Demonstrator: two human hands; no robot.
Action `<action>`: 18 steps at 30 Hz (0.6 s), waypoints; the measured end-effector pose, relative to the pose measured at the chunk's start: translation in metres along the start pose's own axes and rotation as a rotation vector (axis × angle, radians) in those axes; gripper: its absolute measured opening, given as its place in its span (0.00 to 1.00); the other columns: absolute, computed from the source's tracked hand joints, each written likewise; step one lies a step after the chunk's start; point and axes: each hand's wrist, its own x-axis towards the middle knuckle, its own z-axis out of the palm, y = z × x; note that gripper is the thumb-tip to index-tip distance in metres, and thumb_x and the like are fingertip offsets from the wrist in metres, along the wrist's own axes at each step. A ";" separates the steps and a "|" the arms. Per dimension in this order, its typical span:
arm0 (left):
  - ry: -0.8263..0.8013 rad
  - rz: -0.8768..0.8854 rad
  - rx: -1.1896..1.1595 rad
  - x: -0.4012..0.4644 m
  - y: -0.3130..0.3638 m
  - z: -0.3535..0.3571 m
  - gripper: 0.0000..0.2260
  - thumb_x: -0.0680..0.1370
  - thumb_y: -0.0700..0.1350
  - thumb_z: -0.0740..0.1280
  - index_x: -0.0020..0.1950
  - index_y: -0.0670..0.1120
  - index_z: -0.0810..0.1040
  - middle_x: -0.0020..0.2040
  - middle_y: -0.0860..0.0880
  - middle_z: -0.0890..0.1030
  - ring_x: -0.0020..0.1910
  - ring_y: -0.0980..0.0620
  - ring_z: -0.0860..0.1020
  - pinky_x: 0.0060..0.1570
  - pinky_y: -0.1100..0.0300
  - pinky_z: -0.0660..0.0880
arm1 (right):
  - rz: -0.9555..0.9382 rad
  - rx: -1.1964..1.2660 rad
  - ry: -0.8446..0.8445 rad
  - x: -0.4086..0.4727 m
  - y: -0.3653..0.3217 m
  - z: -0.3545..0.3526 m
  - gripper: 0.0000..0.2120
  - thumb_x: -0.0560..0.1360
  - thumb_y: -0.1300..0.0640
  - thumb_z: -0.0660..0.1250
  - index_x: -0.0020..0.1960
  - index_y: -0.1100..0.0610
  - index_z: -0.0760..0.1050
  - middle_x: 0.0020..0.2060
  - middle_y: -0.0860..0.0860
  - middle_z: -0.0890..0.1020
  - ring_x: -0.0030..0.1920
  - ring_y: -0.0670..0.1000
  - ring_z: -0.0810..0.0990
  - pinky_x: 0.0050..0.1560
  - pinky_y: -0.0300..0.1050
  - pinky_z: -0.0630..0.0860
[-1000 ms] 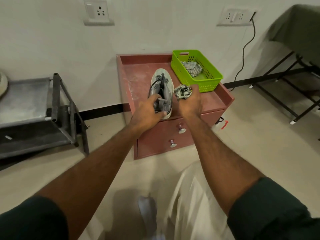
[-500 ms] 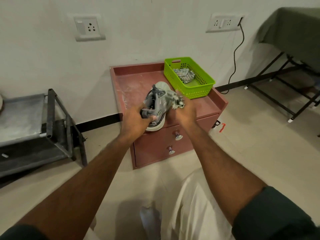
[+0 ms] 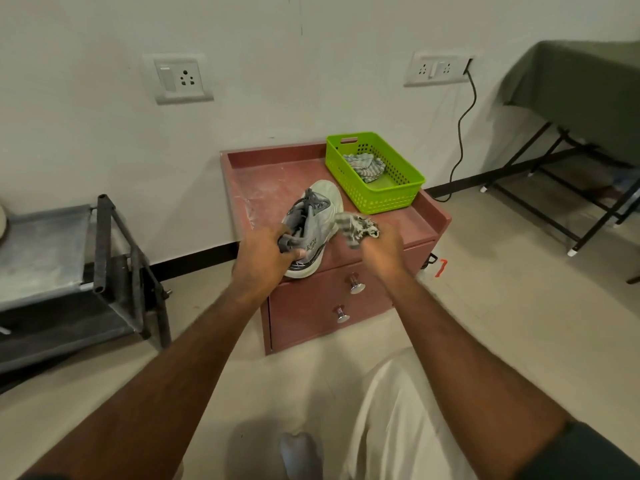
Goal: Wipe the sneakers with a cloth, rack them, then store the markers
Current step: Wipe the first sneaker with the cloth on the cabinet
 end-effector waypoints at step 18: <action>-0.072 0.095 0.067 0.009 -0.009 -0.018 0.07 0.73 0.43 0.77 0.50 0.46 0.85 0.40 0.50 0.83 0.40 0.52 0.81 0.44 0.53 0.79 | -0.072 -0.206 -0.008 -0.016 -0.015 -0.010 0.15 0.73 0.71 0.66 0.57 0.59 0.82 0.43 0.47 0.81 0.44 0.46 0.80 0.39 0.34 0.73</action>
